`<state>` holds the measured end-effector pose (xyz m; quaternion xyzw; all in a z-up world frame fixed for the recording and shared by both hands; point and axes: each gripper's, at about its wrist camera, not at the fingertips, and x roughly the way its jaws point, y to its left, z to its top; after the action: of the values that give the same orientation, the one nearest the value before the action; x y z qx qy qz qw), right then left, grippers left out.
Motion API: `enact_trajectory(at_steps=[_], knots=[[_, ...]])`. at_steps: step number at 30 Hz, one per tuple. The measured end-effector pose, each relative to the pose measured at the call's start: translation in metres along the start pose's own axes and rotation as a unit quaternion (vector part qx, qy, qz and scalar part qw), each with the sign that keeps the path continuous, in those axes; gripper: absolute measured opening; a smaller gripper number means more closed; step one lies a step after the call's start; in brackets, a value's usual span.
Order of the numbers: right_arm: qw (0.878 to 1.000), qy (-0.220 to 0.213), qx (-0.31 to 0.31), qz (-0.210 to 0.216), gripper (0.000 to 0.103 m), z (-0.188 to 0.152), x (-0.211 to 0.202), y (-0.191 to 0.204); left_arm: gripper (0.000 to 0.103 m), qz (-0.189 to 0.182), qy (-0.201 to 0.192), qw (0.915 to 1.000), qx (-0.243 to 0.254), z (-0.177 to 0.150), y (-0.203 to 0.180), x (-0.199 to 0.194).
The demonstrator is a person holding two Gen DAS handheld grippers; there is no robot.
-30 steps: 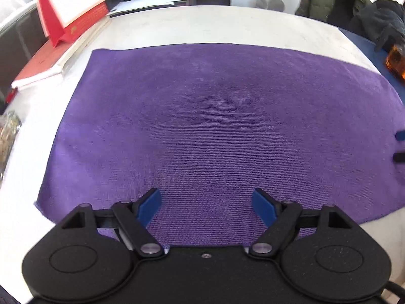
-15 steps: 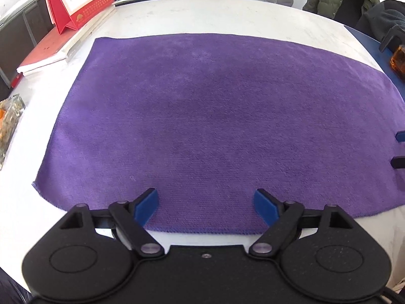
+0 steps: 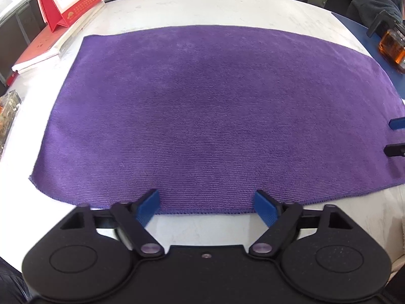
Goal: Fold towel
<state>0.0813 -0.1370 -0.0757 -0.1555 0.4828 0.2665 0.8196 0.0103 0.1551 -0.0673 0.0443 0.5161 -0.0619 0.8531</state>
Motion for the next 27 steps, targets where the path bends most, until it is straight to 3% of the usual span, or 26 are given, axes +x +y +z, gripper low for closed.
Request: enact_trajectory(at_steps=[5, 9, 12, 16, 27], knots=[[0.998, -0.038, 0.036, -0.03, 0.06, 0.009, -0.003, -0.011, 0.075, 0.027, -0.028, 0.999, 0.021, 0.033, 0.019, 0.005], [0.996, -0.051, 0.057, -0.054, 0.06, 0.015, 0.01, -0.018, 0.075, 0.033, -0.025, 0.999, 0.016, 0.047, 0.03, 0.025], [0.994, -0.06, 0.073, -0.054, 0.063, 0.014, 0.015, -0.022, 0.077, 0.033, -0.023, 0.9989, 0.023, 0.048, 0.031, 0.035], [0.992, -0.075, 0.087, -0.054, 0.066, 0.004, 0.015, -0.024, 0.078, 0.018, -0.021, 0.9996, -0.012, 0.044, 0.041, 0.036], [0.992, -0.066, 0.098, -0.053, 0.067, -0.008, 0.006, -0.029, 0.08, 0.02, -0.012, 0.9996, -0.018, 0.038, 0.037, 0.032]])
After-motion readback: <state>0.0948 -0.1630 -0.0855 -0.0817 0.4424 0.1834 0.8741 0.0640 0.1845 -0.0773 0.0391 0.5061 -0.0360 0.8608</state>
